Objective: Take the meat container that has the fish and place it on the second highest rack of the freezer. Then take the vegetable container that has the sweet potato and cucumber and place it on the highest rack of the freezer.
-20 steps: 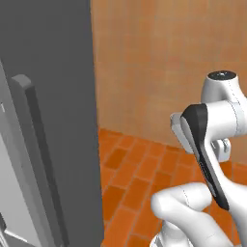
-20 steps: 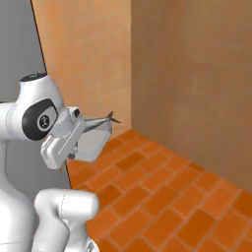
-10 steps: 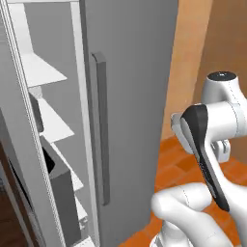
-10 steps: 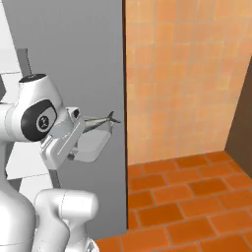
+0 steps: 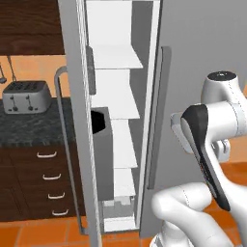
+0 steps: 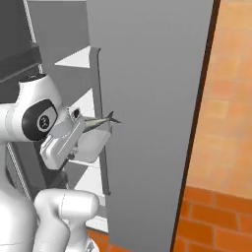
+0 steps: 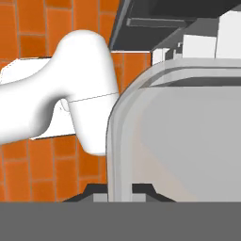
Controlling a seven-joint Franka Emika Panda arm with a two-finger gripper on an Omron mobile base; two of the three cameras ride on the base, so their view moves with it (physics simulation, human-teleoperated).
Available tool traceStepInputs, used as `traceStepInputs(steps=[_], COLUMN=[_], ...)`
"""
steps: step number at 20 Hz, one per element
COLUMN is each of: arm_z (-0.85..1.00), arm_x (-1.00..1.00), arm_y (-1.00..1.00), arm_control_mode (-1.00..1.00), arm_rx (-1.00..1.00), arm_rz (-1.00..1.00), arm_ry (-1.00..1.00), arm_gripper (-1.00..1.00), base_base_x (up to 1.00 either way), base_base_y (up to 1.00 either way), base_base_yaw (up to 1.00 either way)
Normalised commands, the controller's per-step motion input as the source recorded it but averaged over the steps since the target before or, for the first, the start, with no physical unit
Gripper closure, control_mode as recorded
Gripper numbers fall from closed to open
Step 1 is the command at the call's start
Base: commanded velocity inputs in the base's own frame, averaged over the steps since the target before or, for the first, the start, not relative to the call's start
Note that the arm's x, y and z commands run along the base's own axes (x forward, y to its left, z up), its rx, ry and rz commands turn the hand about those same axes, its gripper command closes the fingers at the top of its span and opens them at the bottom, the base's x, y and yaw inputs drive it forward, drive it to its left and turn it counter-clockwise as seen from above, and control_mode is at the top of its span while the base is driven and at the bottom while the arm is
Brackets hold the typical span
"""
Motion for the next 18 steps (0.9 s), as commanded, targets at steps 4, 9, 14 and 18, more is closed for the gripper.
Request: traceStepInputs(steps=[4, 9, 14, 18], arm_z=[0.00, 0.00, 0.00, 0.00], arm_x=[0.00, 0.00, 0.00, 0.00], arm_y=[0.00, 0.00, 0.00, 0.00], arm_control_mode=[1.00, 1.00, 1.00, 1.00], arm_rx=[0.00, 0.00, 0.00, 0.00], arm_rz=[0.00, 0.00, 0.00, 0.00], arm_ry=[0.00, 0.00, 0.00, 0.00], arm_gripper=[1.00, 1.00, 1.00, 1.00], base_base_x=[0.13, 0.32, 0.83, 0.61], base_base_y=[0.00, 0.00, 0.02, 0.33], base_base_yaw=[0.72, 0.45, 0.09, 0.02])
